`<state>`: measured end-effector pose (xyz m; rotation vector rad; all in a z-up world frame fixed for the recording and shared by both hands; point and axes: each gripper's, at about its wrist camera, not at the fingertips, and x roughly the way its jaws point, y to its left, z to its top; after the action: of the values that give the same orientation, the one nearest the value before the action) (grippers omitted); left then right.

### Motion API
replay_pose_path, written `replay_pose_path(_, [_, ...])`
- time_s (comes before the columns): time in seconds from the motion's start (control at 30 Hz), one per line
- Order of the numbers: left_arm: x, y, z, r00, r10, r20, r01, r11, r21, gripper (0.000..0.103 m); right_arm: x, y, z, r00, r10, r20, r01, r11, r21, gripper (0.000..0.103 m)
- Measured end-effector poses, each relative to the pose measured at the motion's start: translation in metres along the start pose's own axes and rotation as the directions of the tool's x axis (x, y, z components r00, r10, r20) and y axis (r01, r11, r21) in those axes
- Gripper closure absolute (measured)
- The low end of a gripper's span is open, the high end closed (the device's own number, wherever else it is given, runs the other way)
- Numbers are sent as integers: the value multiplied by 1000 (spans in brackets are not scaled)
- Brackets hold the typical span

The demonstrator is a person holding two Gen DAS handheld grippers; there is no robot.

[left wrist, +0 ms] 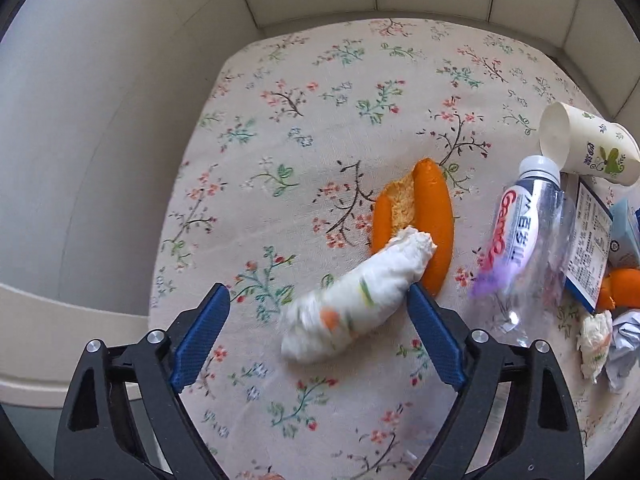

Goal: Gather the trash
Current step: 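Grasp the white tissue bundle with the left tool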

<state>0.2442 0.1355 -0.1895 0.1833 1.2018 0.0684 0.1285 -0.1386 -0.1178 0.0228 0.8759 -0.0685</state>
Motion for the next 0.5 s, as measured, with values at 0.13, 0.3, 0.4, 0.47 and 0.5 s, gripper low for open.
replay_pose_path(0.13, [11,-1,1,997,-70,-17,70,997,7,45,8,7,-1,999,41,-26,-41,999,-5,7])
replay_pose_path(0.3, [9,1,-3,988,-150,-36,149,989,-16,76,17,14,-4,991,106,-83,-105,994,16,7])
replay_pose_path(0.4, [-6,4,-10,984,-176,-16,175,984,-40,76,23,24,-3,978,171,-123,-168,985,35,7])
replay_pose_path(0.47, [-21,9,-11,983,-181,22,182,982,-56,76,28,35,0,970,200,-139,-196,980,40,7])
replay_pose_path(0.5, [-32,11,-13,982,-184,47,187,980,-67,76,31,42,2,965,214,-151,-210,977,42,7])
